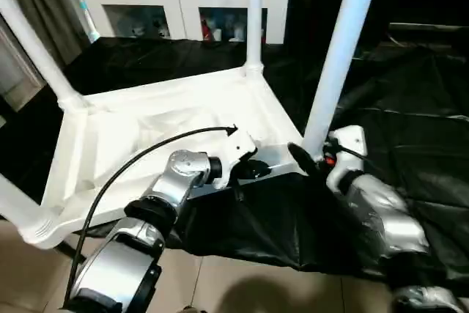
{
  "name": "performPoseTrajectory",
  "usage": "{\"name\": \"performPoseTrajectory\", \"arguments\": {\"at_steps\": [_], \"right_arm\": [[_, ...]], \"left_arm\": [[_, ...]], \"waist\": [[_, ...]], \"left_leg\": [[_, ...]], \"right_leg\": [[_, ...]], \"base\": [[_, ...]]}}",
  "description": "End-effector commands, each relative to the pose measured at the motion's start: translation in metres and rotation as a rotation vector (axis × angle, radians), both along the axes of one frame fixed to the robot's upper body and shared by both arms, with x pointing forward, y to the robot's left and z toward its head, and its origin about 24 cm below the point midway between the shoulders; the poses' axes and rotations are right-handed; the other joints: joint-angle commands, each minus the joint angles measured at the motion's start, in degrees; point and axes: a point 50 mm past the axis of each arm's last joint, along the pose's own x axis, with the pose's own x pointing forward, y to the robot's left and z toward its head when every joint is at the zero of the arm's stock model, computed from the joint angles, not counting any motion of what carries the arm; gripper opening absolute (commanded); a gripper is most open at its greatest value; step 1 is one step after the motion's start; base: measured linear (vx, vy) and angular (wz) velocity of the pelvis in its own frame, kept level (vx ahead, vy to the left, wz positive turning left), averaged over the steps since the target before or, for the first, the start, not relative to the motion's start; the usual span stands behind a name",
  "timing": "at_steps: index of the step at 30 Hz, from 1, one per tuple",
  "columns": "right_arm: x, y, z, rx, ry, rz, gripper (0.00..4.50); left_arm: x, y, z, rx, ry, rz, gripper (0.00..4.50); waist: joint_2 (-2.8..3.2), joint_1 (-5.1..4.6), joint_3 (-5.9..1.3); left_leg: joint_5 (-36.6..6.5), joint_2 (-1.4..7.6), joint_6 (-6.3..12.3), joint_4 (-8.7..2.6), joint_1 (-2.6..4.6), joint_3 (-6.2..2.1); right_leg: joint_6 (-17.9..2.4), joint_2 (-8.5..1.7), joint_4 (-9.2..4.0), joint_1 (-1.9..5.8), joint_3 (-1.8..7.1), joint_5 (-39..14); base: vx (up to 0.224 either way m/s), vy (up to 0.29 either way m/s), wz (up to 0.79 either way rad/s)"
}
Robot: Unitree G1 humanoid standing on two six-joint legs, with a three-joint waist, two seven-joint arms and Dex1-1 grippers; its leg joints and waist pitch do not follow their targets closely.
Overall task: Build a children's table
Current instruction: Rotate leg to tighten
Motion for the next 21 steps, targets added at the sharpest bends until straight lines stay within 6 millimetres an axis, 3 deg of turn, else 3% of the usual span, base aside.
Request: {"name": "performPoseTrajectory", "arguments": {"at_steps": [1, 6, 8, 10, 15, 16, 19, 21], "right_arm": [[-0.012, 0.016, -0.002, 0.025, 0.030, 0.205, 3.54], [-0.027, -0.025, 0.018, -0.029, 0.024, 0.301, 3.54], [-0.034, -0.040, 0.027, -0.034, 0.038, 0.326, 3.54], [-0.038, -0.046, 0.030, -0.034, 0.052, 0.337, 3.54], [-0.045, -0.049, 0.032, -0.033, 0.079, 0.371, 3.54], [-0.046, -0.049, 0.032, -0.031, 0.084, 0.379, 3.62], [-0.048, -0.034, 0.031, 0.002, 0.081, 0.420, 3.62], [-0.047, -0.024, 0.029, 0.016, 0.075, 0.435, 3.62]], "left_arm": [[0.011, -0.001, 0.015, -0.020, -0.068, 0.060, 0.00], [0.010, 0.001, 0.013, -0.027, -0.081, 0.067, 0.00], [0.009, 0.001, 0.015, -0.052, -0.100, 0.068, 0.00], [0.008, 0.000, 0.017, -0.093, -0.100, 0.065, 0.00], [0.005, -0.001, 0.023, -0.154, -0.104, 0.035, 0.00], [0.004, -0.002, 0.024, -0.161, -0.103, 0.030, 0.44], [-0.001, 0.003, 0.031, -0.179, -0.103, -0.006, 0.55], [-0.006, 0.012, 0.032, -0.151, -0.090, -0.025, 0.76]], "waist": [[-1.17, 0.29, -3.27], [-1.46, 0.55, -3.26], [-1.61, 0.34, -3.27], [-1.77, 0.39, -3.31], [-1.84, 0.57, -3.28], [-1.87, 0.66, -3.36], [-1.59, 0.96, -3.80], [-1.52, 1.00, -3.60]], "left_leg": [[-15.96, 1.72, 3.68, -3.71, 1.04, -0.94], [-14.16, 1.62, 5.47, -3.29, 0.61, -0.87], [-12.77, 1.52, 6.10, -3.27, 0.11, -1.03], [-11.96, 1.46, 6.54, -3.06, 0.27, -0.92], [-11.11, 1.65, 7.27, -2.97, 0.25, -0.85], [-10.69, 1.75, 7.36, -2.94, 0.31, -0.88], [-7.68, 2.07, 8.64, -2.65, 0.03, -0.98], [-6.90, 1.99, 9.78, -2.44, -0.11, -0.82]], "right_leg": [[-10.29, -2.50, -4.81, 2.41, 1.24, -14.16], [-10.36, -2.52, -4.77, 2.71, 1.14, -13.90], [-10.24, -2.52, -4.64, 2.83, 0.86, -13.51], [-10.48, -2.45, -4.72, 2.67, 0.93, -13.25], [-11.32, -2.45, -4.63, 2.35, 0.88, -13.46], [-11.49, -2.49, -4.48, 2.36, 0.90, -12.71], [-13.74, -2.46, -3.46, 2.32, 0.83, -5.51], [-14.55, -2.33, -3.24, 1.97, 0.73, -2.91]], "base": [[0.000, 0.000, 0.00], [0.000, 0.000, 0.00], [0.000, 0.000, 0.00], [0.000, 0.000, 0.00], [0.000, 0.000, 0.00], [0.000, 0.000, 0.00], [0.000, 0.000, 0.00], [0.000, 0.000, 0.00]]}}
